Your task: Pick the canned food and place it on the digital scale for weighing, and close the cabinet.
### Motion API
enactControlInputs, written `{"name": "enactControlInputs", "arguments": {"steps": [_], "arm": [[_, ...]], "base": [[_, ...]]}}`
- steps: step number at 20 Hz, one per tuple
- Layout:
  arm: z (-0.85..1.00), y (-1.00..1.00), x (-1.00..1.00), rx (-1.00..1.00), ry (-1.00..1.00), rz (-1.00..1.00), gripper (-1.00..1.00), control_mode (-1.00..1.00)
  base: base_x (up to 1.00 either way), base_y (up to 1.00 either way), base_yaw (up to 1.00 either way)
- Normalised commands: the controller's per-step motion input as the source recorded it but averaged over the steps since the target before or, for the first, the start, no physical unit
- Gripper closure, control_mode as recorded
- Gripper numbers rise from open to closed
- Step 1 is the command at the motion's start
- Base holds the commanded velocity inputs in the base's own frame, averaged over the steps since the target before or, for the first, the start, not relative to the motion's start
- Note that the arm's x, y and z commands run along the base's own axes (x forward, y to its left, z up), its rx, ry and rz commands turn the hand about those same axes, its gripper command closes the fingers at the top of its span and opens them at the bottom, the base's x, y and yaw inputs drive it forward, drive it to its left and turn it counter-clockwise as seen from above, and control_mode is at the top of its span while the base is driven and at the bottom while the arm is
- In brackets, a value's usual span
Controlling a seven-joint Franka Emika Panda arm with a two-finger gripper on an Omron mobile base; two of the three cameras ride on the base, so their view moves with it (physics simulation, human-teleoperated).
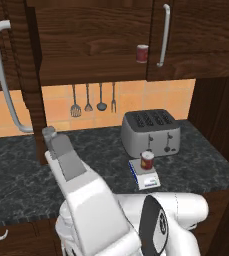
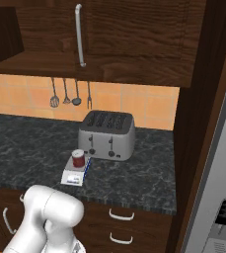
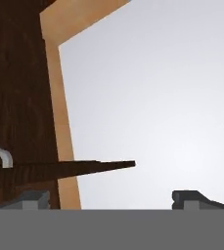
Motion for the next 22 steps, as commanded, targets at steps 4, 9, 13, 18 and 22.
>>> {"name": "enactControlInputs", "arguments": {"steps": [4, 9, 13, 18, 22], "arm": [[-0.64, 0.99, 0.0, 0.26, 0.23, 0.0, -1.0, -1.0], [-0.89, 0.92, -0.03, 0.39, 0.2, 0.0, -1.0, -1.0], [-0.94, 0.74, 0.58, 0.53, 0.34, 0.0, -1.0, -1.0], [-0.98, 0.49, 1.0, 0.43, 0.39, 0.02, -1.0, -1.0], [-0.61, 0.87, 1.0, 0.03, 0.02, -0.06, -1.0, -1.0]], "base": [[0.0, 0.0, 0.0], [0.0, 0.0, 0.0], [0.0, 0.0, 0.0], [0.0, 0.0, 0.0], [0.0, 0.0, 0.0]]}}
